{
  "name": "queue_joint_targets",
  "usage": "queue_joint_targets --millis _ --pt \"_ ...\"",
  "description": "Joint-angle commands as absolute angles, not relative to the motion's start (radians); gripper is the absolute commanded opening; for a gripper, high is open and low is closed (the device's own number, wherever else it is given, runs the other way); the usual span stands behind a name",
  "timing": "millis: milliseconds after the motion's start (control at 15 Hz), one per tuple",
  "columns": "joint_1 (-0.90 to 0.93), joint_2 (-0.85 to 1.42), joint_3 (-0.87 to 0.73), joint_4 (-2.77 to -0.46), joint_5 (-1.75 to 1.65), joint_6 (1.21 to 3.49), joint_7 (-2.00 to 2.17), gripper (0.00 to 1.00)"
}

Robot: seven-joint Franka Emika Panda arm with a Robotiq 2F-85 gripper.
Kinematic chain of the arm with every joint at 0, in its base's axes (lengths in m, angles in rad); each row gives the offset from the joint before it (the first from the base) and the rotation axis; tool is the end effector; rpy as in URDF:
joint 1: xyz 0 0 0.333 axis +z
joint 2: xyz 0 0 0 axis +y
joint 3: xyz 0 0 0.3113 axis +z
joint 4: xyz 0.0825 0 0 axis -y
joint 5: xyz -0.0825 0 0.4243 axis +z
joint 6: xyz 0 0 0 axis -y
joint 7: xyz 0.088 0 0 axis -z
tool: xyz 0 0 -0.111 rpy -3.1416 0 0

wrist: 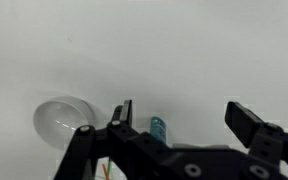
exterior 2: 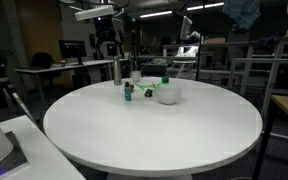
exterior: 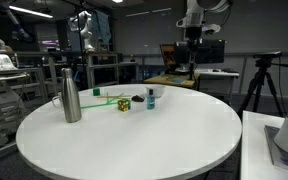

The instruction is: Move the bottle forward

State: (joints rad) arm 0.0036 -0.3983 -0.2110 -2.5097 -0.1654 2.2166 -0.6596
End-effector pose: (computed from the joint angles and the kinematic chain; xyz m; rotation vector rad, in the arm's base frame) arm 0.4510 -0.0988 0.3992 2.9300 0.8383 0.1048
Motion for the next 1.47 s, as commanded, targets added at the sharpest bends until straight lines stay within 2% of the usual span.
queue_joint_targets --millis 0,600,1267,1400 --pt "0.032 -0.301 -0.218 -2.419 -0.107 2.127 -0.81 1.0" --pt "0.023 -0.175 -0.153 -2.326 -0.122 1.956 -1.083 1.0" --pt "0.011 -0.185 -0.145 -2.297 -0.053 1.898 -1.335 1.0" --pt "0.006 -0.19 -0.133 -2.331 -0.08 1.945 -1.292 1.0"
